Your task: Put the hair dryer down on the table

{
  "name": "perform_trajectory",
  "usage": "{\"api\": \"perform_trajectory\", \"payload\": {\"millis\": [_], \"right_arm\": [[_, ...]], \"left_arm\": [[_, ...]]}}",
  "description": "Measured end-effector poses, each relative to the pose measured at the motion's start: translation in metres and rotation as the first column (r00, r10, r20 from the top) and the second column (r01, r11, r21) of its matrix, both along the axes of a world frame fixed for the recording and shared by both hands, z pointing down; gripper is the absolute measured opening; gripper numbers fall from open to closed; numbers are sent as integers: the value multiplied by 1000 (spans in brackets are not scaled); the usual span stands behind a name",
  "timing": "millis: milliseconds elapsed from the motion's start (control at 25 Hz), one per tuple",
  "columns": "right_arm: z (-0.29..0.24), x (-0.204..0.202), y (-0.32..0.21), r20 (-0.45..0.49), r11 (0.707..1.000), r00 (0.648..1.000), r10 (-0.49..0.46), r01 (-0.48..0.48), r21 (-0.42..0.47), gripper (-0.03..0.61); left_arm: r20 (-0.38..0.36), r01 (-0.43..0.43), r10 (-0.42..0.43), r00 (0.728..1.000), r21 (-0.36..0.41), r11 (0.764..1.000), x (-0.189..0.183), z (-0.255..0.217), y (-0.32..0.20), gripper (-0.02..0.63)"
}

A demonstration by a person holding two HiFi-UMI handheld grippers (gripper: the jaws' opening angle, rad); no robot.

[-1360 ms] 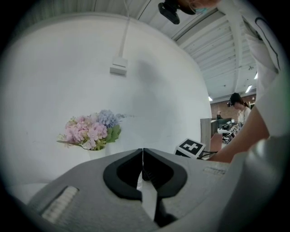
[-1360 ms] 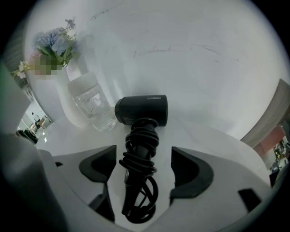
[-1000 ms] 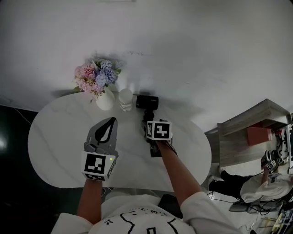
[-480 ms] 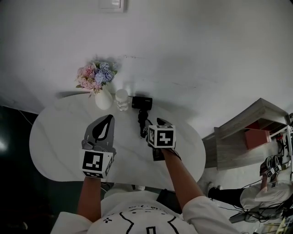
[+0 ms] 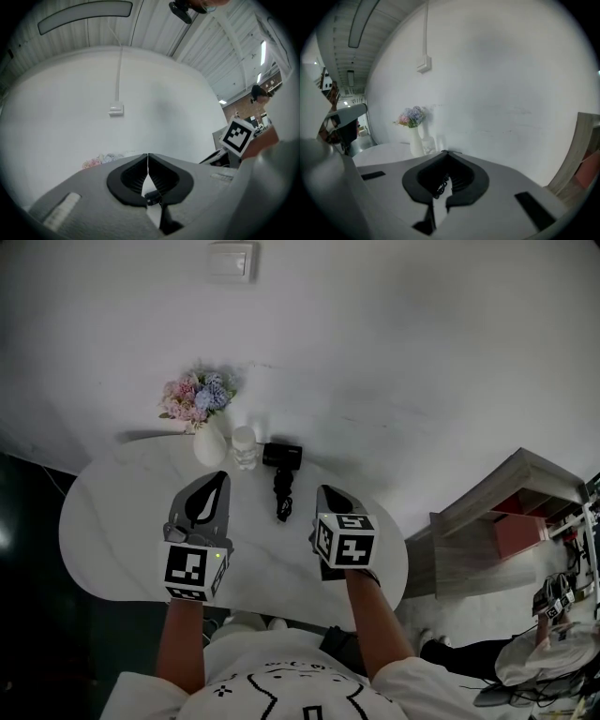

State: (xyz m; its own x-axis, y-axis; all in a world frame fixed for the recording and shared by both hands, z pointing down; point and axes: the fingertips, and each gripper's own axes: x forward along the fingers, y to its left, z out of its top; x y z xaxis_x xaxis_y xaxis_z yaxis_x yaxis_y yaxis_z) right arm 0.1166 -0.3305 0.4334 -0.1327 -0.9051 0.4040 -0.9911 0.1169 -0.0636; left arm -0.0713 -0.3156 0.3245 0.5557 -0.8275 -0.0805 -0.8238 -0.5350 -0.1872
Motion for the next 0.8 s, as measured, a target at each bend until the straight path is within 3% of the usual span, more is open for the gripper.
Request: {"api": "perform_trajectory", "payload": {"millis": [320,560,800], "right_arm": [[-74,3,30,-30,969,999,-29,35,243,-2],[-120,-7,48,-107,893,994,-36,80,444,-2],[-147,-8,57,-124,840,992,30,42,541,-3]], "left_arm": [[-32,-13,15,999,52,999,-2,-17,6,20],[-12,-34,36,999,101,994,-8,-34,0,20],[15,-83,82,997,140,987,-15,-51,-5,20]]}}
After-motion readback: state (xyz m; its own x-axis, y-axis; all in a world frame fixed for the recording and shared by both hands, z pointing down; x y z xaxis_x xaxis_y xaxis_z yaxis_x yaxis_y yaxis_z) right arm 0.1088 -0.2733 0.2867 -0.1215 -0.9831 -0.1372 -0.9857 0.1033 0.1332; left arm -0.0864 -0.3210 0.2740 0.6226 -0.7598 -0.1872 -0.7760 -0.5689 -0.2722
